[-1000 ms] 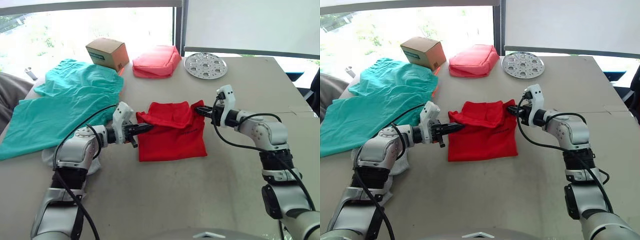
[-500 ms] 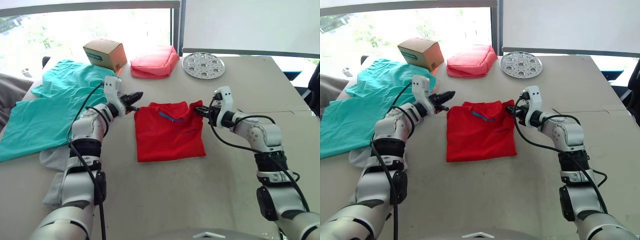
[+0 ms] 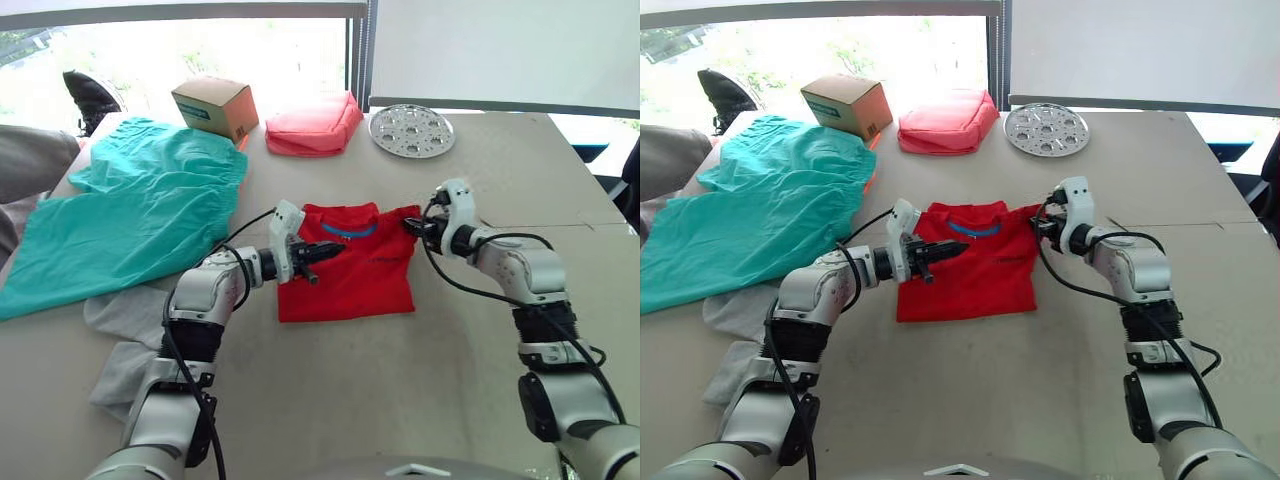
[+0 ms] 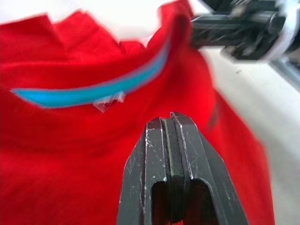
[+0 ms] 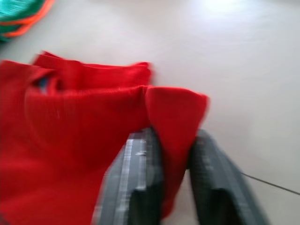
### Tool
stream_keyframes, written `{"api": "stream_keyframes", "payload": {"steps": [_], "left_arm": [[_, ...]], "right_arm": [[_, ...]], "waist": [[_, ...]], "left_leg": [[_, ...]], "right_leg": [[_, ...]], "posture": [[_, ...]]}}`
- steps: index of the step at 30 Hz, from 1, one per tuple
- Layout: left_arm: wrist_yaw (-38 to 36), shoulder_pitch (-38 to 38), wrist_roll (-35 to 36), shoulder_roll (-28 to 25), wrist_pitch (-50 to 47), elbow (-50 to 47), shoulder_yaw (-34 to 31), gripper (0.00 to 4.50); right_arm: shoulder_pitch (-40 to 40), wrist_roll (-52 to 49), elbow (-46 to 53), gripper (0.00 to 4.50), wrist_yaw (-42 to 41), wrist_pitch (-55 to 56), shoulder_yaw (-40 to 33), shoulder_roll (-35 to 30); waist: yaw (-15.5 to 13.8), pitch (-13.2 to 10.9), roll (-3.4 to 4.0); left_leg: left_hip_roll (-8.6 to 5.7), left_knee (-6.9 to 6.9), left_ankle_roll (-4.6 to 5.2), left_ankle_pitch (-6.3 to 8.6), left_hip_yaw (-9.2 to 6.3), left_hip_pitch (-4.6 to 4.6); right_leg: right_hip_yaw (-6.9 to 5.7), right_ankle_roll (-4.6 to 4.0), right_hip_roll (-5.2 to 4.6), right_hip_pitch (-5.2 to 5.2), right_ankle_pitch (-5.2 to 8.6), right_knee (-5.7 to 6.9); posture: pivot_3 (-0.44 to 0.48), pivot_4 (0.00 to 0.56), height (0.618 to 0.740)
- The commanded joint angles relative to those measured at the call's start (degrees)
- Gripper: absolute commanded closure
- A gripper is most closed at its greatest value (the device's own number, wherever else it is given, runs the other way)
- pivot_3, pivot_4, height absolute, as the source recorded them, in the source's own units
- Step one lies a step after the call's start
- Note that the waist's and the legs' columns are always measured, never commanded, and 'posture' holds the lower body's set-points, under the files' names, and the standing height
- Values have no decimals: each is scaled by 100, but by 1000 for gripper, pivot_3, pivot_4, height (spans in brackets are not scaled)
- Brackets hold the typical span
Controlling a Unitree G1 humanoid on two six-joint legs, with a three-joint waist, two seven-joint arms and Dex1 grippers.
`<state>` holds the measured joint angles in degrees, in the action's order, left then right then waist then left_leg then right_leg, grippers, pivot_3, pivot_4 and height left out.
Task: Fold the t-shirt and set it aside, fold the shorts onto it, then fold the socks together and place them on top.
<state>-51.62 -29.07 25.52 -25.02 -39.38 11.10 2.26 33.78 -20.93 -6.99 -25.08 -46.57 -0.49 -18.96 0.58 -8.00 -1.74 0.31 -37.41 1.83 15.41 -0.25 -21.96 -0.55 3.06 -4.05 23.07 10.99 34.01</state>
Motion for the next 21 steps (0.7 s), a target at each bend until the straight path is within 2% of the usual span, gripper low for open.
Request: {"api": "stream_keyframes", "payload": {"steps": [1, 7, 10, 13, 14, 16, 19, 20, 21], "left_arm": [[166, 38, -231, 6, 309, -8, 5, 4500], [8, 518, -162, -177, 230, -560, 38, 4500], [-5, 743, -183, -251, 316, -756, 12, 4500], [31, 888, -129, -257, 469, -858, -122, 4500], [53, 901, -66, -233, 527, -897, -217, 4500], [142, 893, 151, -159, 502, -1015, -462, 4500], [426, 879, 521, -97, 324, -1245, -985, 4500], [649, 861, 532, -106, 337, -1239, -1202, 4500], [811, 846, 525, -142, 366, -1198, -1372, 4500]], "right_arm": [[-286, 91, 980, 1566, -277, 9, 169, -442], [-527, -232, 1957, 1566, -1068, -148, 219, -1159], [-223, -497, 1826, 2304, -1357, -444, 334, -1077], [125, -275, 1343, 3803, -1408, -445, 712, -934], [243, -222, 1143, 3847, -1379, -398, 754, -845], [409, -215, 862, 3625, -1284, -403, 713, -672], [593, -55, 464, 2259, -897, -430, 565, -442], [640, -52, 372, 1642, -708, -515, 435, -360], [675, -45, 309, 1371, -550, -583, 328, -306]], "waist": [[1, 0, 0], [7, 1, -1], [10, 1, -1], [19, 2, -2], [14, 1, -2], [-12, 2, -3], [-56, 0, -2], [-58, 0, -1], [-52, 0, -1]], "left_leg": [[0, 0, 0, 0, 0, 0], [5, -2, 1, 0, 4, 2], [9, -2, 1, 1, 6, 9], [14, -2, 1, 1, 7, 9], [14, -2, 1, 1, 8, 11], [14, -2, 1, 1, 5, 8], [13, -3, 1, 0, -8, -1], [13, -3, 1, 0, -8, 0], [13, -3, 0, 0, -7, 0]], "right_leg": [[0, 0, 0, 0, 0, 0], [2, 2, 0, -1, 1, -4], [2, 1, 0, -6, 1, -6], [3, 0, -1, -5, 2, -6], [3, -3, -1, -6, 3, -6], [1, -7, -1, -5, 6, -6], [-6, -2, -3, -4, 2, -7], [-6, -2, -4, -4, 2, -7], [-5, -2, -4, -4, 1, -7]], "posture": [[0, 150, 739], [0, 150, 739], [0, 150, 739], [0, 150, 739], [0, 150, 739], [0, 150, 739], [0, 150, 739], [0, 150, 739], [0, 150, 739]]}}
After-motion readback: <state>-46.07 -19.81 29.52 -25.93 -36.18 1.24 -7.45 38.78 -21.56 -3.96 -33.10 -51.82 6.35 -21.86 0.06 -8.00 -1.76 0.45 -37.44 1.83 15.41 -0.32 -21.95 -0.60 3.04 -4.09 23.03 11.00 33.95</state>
